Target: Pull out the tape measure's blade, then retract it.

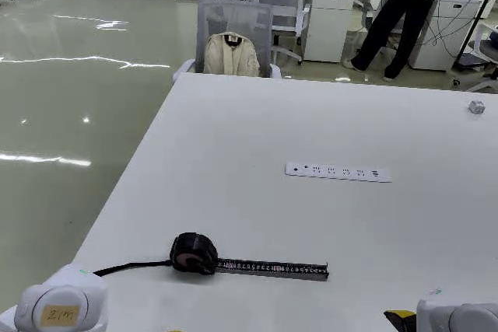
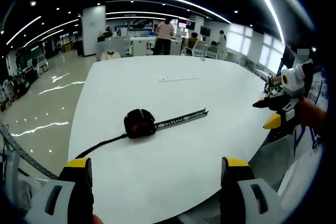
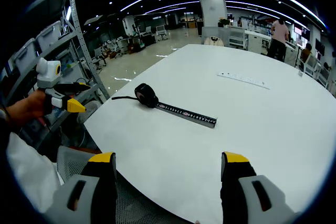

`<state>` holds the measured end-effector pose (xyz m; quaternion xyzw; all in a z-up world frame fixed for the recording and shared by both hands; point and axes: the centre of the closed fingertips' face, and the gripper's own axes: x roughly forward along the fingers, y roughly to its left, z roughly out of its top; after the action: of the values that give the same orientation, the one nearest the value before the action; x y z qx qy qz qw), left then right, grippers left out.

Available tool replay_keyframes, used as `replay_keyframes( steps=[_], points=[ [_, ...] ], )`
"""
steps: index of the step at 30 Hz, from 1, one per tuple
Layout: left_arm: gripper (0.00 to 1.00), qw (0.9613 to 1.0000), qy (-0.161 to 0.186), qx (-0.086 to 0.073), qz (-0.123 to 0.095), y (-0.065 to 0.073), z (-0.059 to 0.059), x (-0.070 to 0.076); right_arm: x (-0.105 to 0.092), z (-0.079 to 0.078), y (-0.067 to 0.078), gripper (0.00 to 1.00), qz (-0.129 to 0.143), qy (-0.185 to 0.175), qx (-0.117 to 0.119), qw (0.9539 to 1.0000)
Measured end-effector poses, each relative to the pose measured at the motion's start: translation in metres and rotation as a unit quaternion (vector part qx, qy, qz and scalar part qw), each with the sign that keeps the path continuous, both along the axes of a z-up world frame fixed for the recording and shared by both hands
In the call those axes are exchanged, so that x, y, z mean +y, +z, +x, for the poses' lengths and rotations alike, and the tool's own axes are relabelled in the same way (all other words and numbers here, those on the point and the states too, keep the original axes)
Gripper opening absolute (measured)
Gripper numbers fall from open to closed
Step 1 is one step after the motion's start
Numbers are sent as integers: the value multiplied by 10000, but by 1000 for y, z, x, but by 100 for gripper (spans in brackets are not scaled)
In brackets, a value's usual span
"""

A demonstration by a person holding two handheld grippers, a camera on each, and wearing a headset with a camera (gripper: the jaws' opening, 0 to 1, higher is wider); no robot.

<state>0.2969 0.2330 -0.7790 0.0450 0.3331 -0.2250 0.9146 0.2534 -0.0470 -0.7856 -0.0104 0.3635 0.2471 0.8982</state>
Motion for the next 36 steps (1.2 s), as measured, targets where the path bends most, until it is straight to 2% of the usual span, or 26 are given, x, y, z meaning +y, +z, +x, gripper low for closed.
replay_keyframes(
  steps=[9, 11, 19, 36],
  points=[
    [100, 10000, 30, 2, 12, 1, -3, 0, -2, -3, 1, 84, 0, -6, 7, 10000],
    [100, 10000, 57, 25, 14, 1, -8, -1, -6, -5, 4, 84, 4, -25, -6, 10000],
    [100, 9997, 211, 80, 40, 2, -14, 3, -16, -5, 9, 84, 2, -36, -35, 10000],
    [100, 9995, 288, 110, 40, 0, -6, 1, -15, 1, 7, 83, 2, 0, -20, 10000]
  ],
)
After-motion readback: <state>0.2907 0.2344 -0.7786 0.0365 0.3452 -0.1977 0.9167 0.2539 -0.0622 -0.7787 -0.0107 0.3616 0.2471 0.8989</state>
